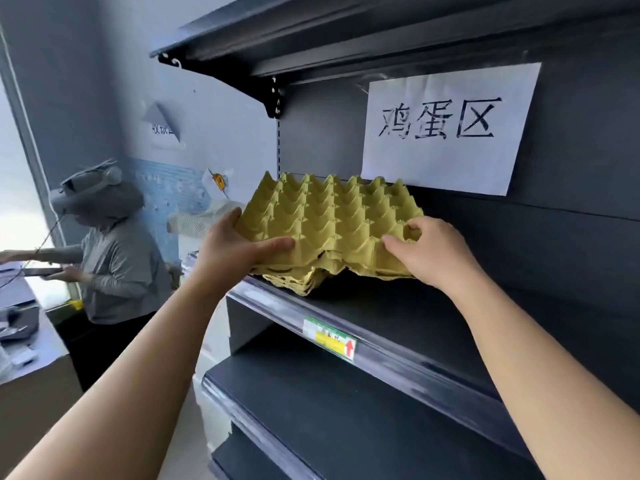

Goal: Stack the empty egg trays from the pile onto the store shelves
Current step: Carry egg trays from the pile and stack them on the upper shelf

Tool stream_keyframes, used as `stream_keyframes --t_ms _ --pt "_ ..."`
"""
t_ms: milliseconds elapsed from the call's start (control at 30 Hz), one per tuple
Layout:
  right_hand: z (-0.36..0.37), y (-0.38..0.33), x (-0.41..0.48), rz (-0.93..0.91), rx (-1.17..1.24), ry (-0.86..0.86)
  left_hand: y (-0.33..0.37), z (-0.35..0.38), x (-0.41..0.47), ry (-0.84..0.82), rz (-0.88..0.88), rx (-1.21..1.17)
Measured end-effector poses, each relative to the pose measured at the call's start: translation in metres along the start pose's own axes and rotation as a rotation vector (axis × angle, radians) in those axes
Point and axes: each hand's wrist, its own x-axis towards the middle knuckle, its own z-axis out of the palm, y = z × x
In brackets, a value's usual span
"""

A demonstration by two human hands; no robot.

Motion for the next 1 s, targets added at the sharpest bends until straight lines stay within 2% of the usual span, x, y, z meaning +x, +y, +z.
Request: stream_keyframes --t_ms 267,533,800,1000 --pt "0.047 -0.055 0.025 0.174 -0.04 0.041 -0.045 -0.034 0.093 -0.155 -0.032 -0.016" --pt "0.079 -0.074 0.026 0.266 -0.085 0.055 -0.081 -0.042 0.13 -0.269 -0.03 -0.038" --pt "0.098 -0.074 0.02 0.221 -0.175 0.112 -0.104 -0.039 0.141 -0.305 -0.028 -0.015" --pt "0.105 -0.068 0.012 0.201 -0.161 0.15 -0.108 -0.038 0.139 -0.256 0.02 0.057"
